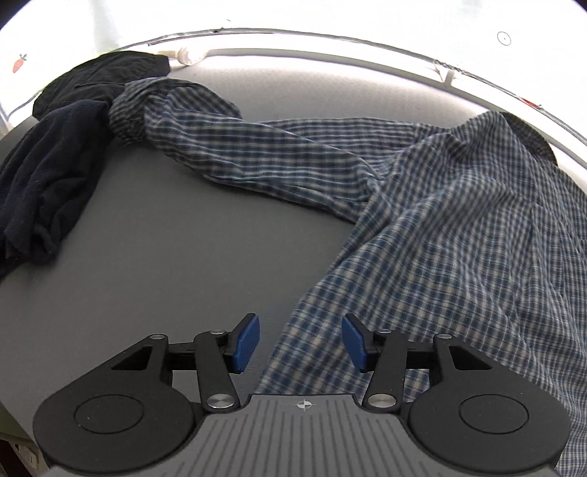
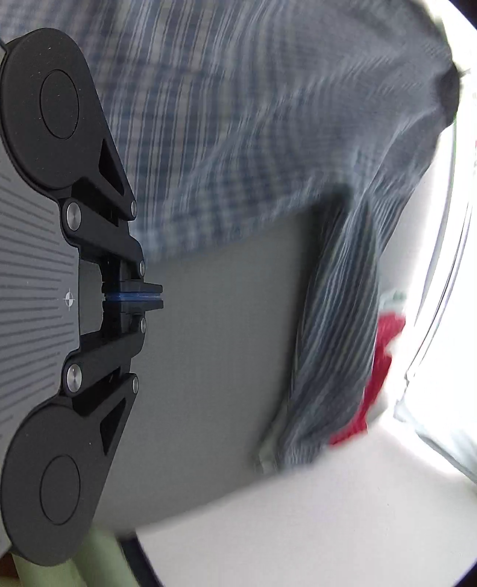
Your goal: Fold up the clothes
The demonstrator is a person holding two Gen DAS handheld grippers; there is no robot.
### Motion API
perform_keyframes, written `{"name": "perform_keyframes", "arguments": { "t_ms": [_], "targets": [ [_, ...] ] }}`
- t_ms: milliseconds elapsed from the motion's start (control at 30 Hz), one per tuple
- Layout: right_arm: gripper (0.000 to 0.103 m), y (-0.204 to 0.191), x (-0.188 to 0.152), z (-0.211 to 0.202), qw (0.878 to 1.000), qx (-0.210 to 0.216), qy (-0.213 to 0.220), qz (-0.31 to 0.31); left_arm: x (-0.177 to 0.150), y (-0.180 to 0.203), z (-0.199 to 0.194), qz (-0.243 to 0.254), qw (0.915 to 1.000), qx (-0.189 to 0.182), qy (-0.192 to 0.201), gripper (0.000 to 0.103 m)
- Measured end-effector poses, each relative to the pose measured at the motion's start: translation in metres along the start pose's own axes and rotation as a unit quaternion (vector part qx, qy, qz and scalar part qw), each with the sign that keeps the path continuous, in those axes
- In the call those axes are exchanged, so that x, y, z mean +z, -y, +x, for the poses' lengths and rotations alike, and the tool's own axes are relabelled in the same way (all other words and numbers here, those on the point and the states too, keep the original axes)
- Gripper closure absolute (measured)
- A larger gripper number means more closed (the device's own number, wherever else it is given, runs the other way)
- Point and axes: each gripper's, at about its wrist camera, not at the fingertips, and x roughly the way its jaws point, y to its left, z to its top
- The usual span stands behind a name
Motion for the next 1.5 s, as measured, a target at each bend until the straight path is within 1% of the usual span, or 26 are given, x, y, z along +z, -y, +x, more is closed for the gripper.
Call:
{"name": "perform_keyframes", "arguments": {
  "t_ms": [100, 133, 200, 267, 333, 400, 467, 567, 600, 700, 800, 833, 900, 933, 1000, 1033, 1100, 1167, 1200, 1267, 1333, 1367, 1400, 1433, 1467, 1500],
  "targets": [
    [0.101, 0.008, 0.008, -0.008, 0.999, 0.043, 0.004, 0.032, 0.010, -0.008, 0.002, -0.009, 0.9999, 0.000, 0.007, 0.046],
    [0.099, 0.007, 0.011, -0.010, 0.998, 0.048, 0.011, 0.030, 0.014, -0.010, 0.002, -0.013, 0.9999, -0.002, 0.010, 0.046],
    [0.094, 0.003, 0.021, -0.020, 0.996, 0.077, 0.041, 0.035, 0.025, -0.012, 0.003, -0.020, 0.9996, -0.008, 0.020, 0.045],
    [0.060, -0.002, 0.033, -0.024, 0.992, 0.101, 0.048, 0.052, 0.038, -0.010, 0.003, -0.023, 0.9991, -0.021, 0.030, 0.038],
    [0.051, -0.008, 0.048, -0.028, 0.987, 0.131, 0.063, 0.063, 0.055, -0.003, 0.006, -0.016, 0.9984, -0.037, 0.040, 0.034],
    [0.048, -0.023, 0.069, -0.033, 0.983, 0.151, 0.092, 0.048, 0.073, 0.007, 0.010, -0.004, 0.9979, -0.046, 0.046, 0.034],
    [0.036, -0.036, 0.093, -0.032, 0.979, 0.162, 0.116, 0.035, 0.089, 0.022, 0.016, 0.014, 0.9968, -0.055, 0.056, 0.034],
    [0.036, -0.059, 0.133, -0.033, 0.969, 0.190, 0.155, 0.023, 0.111, 0.049, 0.024, 0.040, 0.9945, -0.066, 0.071, 0.034],
    [0.036, -0.067, 0.149, -0.032, 0.963, 0.208, 0.169, 0.026, 0.120, 0.063, 0.028, 0.051, 0.9933, -0.067, 0.080, 0.034],
    [0.036, -0.092, 0.196, -0.028, 0.949, 0.238, 0.207, 0.002, 0.147, 0.093, 0.043, 0.083, 0.9890, -0.051, 0.111, 0.033],
    [0.036, -0.118, 0.238, -0.015, 0.941, 0.235, 0.238, -0.049, 0.176, 0.109, 0.072, 0.102, 0.9863, -0.052, 0.119, 0.033],
    [0.036, -0.121, 0.246, -0.009, 0.941, 0.234, 0.239, -0.058, 0.184, 0.111, 0.083, 0.108, 0.9857, -0.054, 0.117, 0.033],
    [0.036, -0.129, 0.274, 0.019, 0.936, 0.254, 0.228, -0.085, 0.200, 0.114, 0.107, 0.128, 0.9831, -0.065, 0.114, 0.033],
    [0.036, -0.129, 0.279, 0.026, 0.935, 0.261, 0.222, -0.092, 0.205, 0.114, 0.117, 0.141, 0.9808, -0.075, 0.112, 0.033],
    [0.036, -0.130, 0.297, 0.055, 0.929, 0.292, 0.197, -0.113, 0.214, 0.112, 0.136, 0.180, 0.9718, -0.110, 0.107, 0.033],
    [0.035, -0.130, 0.303, 0.067, 0.924, 0.317, 0.177, -0.120, 0.218, 0.112, 0.145, 0.197, 0.9668, -0.130, 0.097, 0.033],
    [0.035, -0.130, 0.313, 0.090, 0.910, 0.368, 0.136, -0.132, 0.225, 0.110, 0.163, 0.226, 0.9569, -0.174, 0.055, 0.033],
    [0.035, -0.131, 0.323, 0.114, 0.892, 0.417, 0.103, -0.141, 0.227, 0.112, 0.177, 0.247, 0.9483, -0.198, 0.020, 0.033],
    [0.035, -0.134, 0.326, 0.118, 0.889, 0.425, 0.095, -0.143, 0.228, 0.113, 0.183, 0.257, 0.9438, -0.207, 0.007, 0.033],
    [0.035, -0.139, 0.329, 0.125, 0.884, 0.437, 0.080, -0.149, 0.227, 0.117, 0.189, 0.279, 0.9352, -0.217, -0.001, 0.031],
    [0.036, -0.146, 0.330, 0.127, 0.874, 0.452, 0.065, -0.165, 0.227, 0.120, 0.186, 0.290, 0.9280, -0.234, -0.006, 0.031],
    [0.037, -0.152, 0.328, 0.125, 0.866, 0.463, 0.057, -0.178, 0.226, 0.123, 0.186, 0.295, 0.9242, -0.242, -0.007, 0.031],
    [0.039, -0.156, 0.326, 0.121, 0.864, 0.463, 0.061, -0.189, 0.226, 0.125, 0.186, 0.297, 0.9239, -0.242, -0.006, 0.031],
    [0.048, -0.160, 0.323, 0.117, 0.862, 0.460, 0.067, -0.201, 0.225, 0.126, 0.186, 0.296, 0.9248, -0.238, -0.003, 0.031],
    [0.065, -0.166, 0.319, 0.111, 0.865, 0.447, 0.072, -0.217, 0.224, 0.128, 0.186, 0.296, 0.9265, -0.233, 0.000, 0.032],
    [0.072, -0.170, 0.316, 0.108, 0.869, 0.434, 0.079, -0.227, 0.223, 0.129, 0.185, 0.295, 0.9278, -0.228, 0.004, 0.035]
  ]
}}
